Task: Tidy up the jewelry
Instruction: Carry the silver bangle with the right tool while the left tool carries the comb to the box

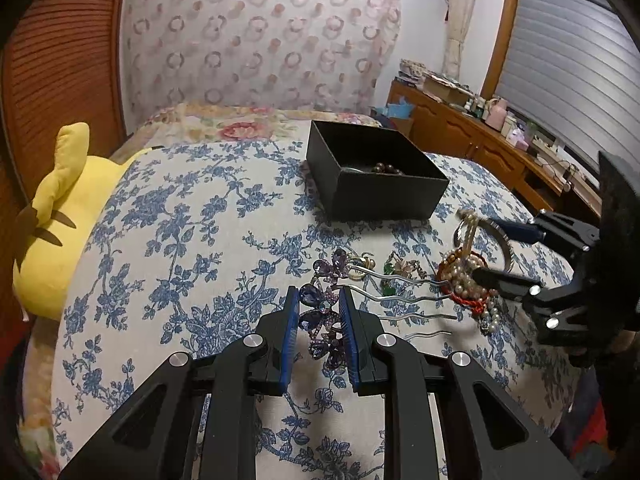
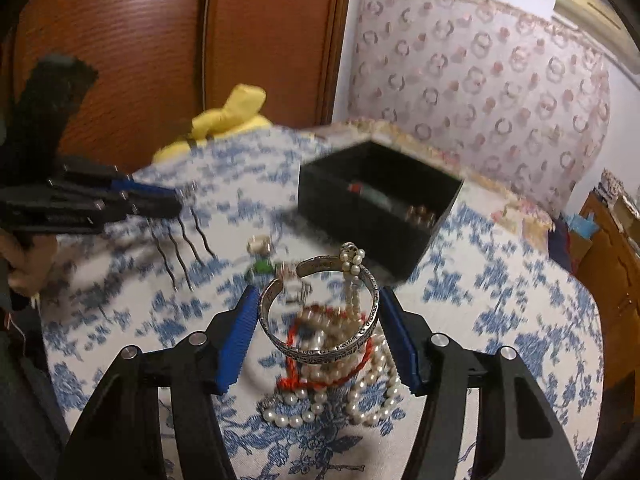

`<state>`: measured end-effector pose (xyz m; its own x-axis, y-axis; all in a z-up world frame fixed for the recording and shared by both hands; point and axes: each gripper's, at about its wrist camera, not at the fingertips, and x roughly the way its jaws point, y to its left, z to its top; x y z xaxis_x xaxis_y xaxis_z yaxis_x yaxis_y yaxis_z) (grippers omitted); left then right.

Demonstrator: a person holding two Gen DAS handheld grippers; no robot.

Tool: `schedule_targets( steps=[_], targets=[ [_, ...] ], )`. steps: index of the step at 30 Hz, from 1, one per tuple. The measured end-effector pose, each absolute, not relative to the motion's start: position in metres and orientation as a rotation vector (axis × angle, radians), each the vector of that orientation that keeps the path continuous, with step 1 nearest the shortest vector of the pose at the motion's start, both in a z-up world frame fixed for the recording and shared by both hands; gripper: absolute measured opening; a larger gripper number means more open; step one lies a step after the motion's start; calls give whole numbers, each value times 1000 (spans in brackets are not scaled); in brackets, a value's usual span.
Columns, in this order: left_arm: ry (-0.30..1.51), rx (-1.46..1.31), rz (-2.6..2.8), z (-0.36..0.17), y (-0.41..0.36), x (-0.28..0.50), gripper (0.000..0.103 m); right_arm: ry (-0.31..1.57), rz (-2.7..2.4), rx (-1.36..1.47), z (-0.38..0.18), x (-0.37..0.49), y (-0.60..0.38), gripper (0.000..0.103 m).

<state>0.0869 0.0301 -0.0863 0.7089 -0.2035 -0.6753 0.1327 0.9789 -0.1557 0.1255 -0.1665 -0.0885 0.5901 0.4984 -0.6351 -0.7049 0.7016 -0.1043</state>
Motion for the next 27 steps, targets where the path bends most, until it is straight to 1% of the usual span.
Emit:
schedule_targets(
  steps=[4,8,16,27],
  targets=[
    [759,-97,-188,-86,29,87,19,553,717,-327,-72,122,-173,63],
    [756,-95,-189,-84,28,87,19,532,713,-325,-63,122,-176,63],
    [727,-67,-192,-70,23,97,19,553,685,-311,-62,128,-178,63],
    [698,-21,-196,-50,16,140,19,575,660,-247,-58,171,-185,63]
  ],
)
